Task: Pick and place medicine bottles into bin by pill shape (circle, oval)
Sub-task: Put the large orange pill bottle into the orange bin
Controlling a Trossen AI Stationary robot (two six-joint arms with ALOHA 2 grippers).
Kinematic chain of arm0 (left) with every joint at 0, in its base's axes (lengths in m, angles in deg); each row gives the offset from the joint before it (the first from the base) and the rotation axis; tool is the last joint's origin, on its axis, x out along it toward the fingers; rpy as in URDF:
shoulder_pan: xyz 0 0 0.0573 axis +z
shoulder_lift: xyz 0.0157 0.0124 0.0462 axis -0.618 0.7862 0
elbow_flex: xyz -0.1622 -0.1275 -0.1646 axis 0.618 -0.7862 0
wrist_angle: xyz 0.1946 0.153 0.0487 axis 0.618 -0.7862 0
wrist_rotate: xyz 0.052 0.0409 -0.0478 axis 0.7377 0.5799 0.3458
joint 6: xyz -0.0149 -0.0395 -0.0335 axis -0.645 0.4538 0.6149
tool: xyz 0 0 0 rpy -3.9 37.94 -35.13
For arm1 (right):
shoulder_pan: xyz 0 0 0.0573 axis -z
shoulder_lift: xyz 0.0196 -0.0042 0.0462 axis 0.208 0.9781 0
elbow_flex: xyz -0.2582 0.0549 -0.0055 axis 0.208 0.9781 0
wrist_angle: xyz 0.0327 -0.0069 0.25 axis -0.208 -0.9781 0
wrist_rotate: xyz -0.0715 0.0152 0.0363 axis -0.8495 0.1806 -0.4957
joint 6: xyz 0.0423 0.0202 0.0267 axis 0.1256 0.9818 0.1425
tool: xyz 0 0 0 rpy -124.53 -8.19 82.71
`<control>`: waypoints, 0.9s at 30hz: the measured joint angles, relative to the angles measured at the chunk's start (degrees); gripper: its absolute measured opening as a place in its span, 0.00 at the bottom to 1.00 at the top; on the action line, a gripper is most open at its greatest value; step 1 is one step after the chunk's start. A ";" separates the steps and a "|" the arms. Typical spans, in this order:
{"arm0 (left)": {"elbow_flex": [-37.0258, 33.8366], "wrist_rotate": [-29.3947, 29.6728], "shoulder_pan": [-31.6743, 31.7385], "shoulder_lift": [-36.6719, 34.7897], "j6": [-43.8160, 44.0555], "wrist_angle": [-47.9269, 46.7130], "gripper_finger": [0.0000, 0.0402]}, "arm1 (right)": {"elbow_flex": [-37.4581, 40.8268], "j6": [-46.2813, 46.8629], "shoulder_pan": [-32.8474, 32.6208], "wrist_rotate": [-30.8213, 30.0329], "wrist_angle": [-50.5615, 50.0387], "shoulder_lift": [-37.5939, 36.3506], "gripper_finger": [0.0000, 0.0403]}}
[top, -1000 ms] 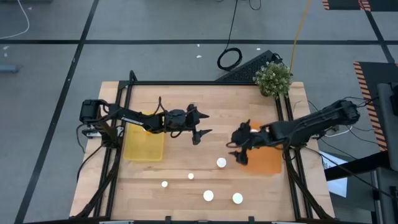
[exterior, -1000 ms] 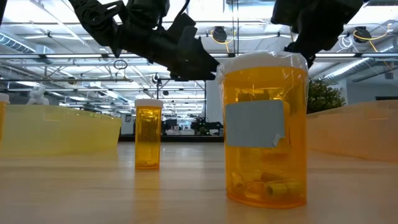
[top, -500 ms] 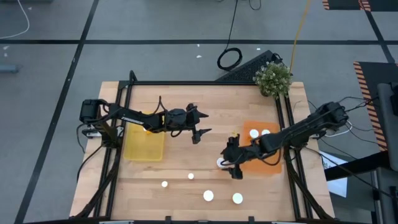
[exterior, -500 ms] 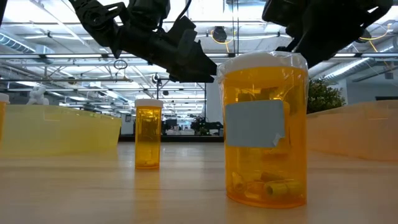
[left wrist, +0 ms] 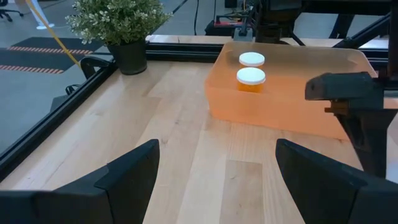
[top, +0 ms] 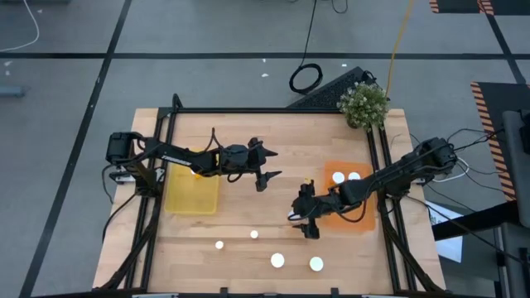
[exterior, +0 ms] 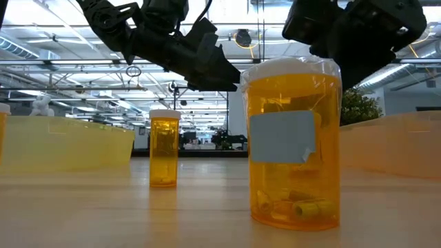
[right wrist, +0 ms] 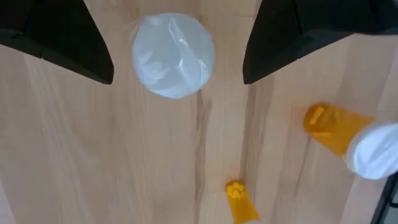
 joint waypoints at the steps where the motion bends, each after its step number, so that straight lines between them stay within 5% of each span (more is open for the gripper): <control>1: 0.01 0.01 0.00 0.00 0.00 0.00 0.81 | 0.00 -0.02 -0.02 0.02 0.07 0.12 0.88; 11: 0.00 -0.02 0.00 0.00 0.04 0.32 0.81 | -0.02 -0.66 0.00 0.34 1.23 3.99 0.86; 27: 0.00 -0.02 0.00 0.00 0.07 0.37 0.81 | 0.02 -0.46 0.12 1.58 1.67 4.51 0.62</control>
